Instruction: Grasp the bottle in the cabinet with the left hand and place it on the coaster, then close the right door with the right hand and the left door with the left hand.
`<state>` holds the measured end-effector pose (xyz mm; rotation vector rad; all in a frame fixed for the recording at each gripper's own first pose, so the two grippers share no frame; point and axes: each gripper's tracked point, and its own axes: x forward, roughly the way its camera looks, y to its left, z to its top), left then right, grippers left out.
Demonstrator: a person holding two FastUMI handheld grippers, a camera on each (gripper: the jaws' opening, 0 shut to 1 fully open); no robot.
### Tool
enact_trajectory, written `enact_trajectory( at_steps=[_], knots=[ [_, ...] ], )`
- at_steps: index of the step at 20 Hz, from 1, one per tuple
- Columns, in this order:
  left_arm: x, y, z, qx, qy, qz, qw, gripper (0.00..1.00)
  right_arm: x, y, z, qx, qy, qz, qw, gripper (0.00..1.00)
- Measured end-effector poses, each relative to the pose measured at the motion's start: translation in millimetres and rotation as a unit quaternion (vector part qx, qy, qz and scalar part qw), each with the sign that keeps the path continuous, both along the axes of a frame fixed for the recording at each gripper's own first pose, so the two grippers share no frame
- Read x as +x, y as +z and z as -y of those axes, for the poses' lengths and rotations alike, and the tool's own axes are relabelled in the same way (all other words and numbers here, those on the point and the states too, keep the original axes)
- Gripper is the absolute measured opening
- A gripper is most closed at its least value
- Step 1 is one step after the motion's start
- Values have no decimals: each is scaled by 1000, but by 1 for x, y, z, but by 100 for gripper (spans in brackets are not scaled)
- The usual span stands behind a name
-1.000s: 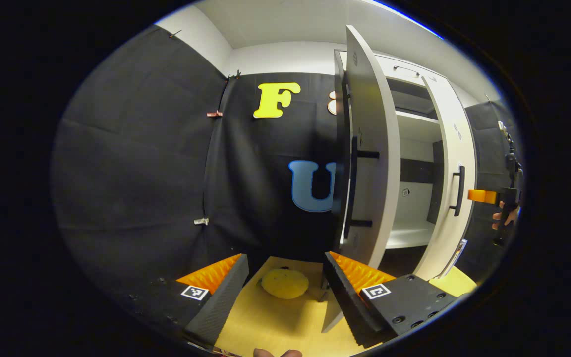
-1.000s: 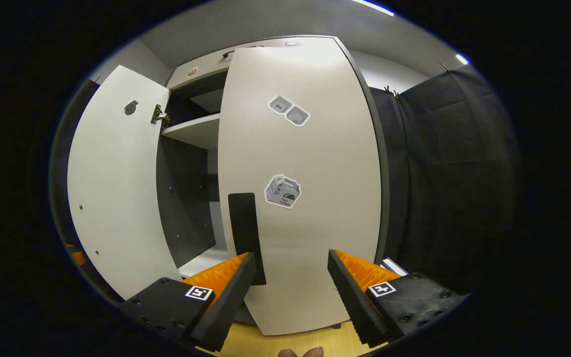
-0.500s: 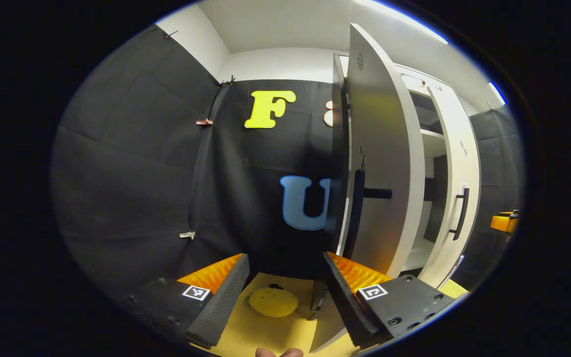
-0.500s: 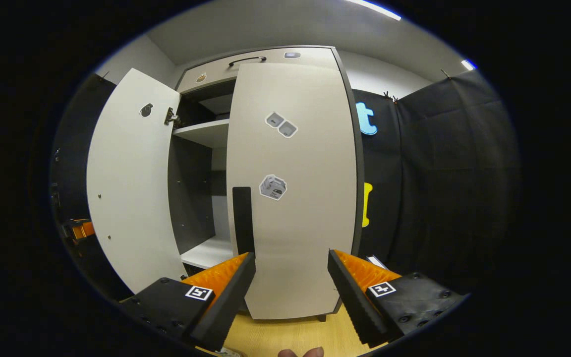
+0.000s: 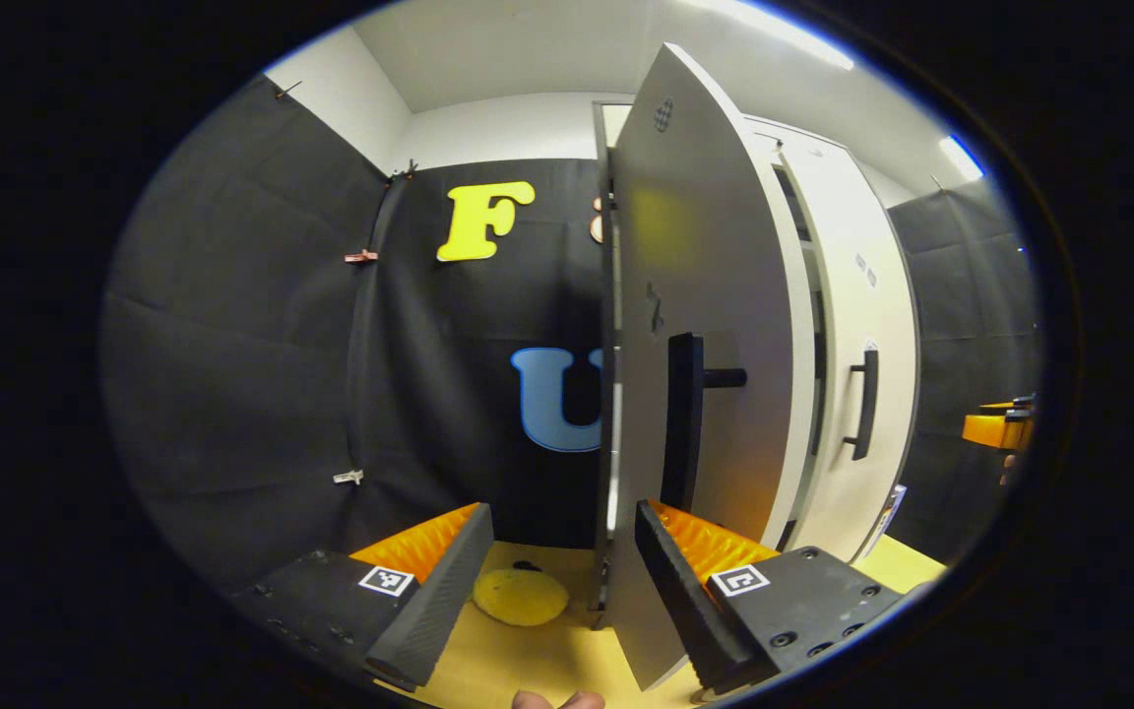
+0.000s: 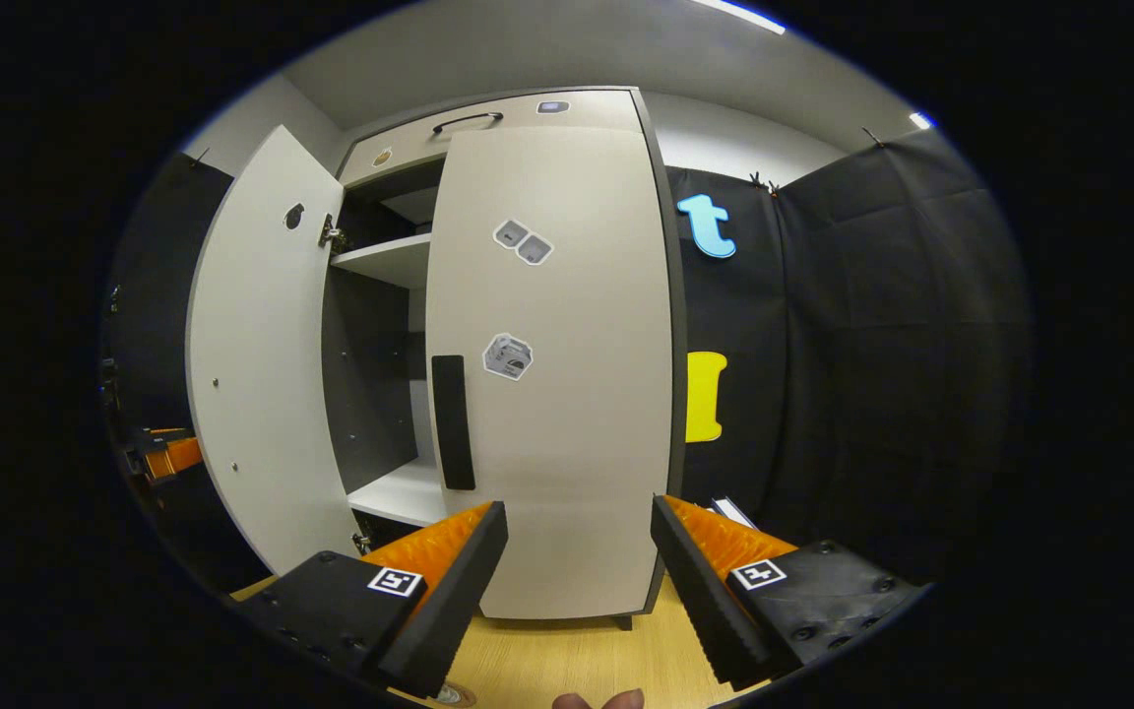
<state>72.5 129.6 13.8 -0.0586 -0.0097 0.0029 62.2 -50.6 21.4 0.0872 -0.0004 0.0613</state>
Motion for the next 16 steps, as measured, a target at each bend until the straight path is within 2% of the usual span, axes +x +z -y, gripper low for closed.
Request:
enact_trajectory(
  at_steps=[3,6,9,10,12,16],
  knots=[
    [6,2,40,5,-22,4,1000,91,-4,-3,17,5,-4,-4,1000,98],
    [21,5,81,3,-43,11,999,97,-8,-6,40,0,-18,-3,1000,98],
    [42,2,121,4,-63,7,998,92,-8,-12,54,5,-25,-11,1000,98],
    [48,4,128,10,-62,13,998,95,-8,-13,58,8,-26,-13,1000,98],
    [61,6,138,16,-63,18,998,93,-6,-12,66,14,-31,-12,999,98],
    [67,3,147,-4,-56,17,998,93,-1,-14,71,18,-30,-14,999,98]
  ],
)
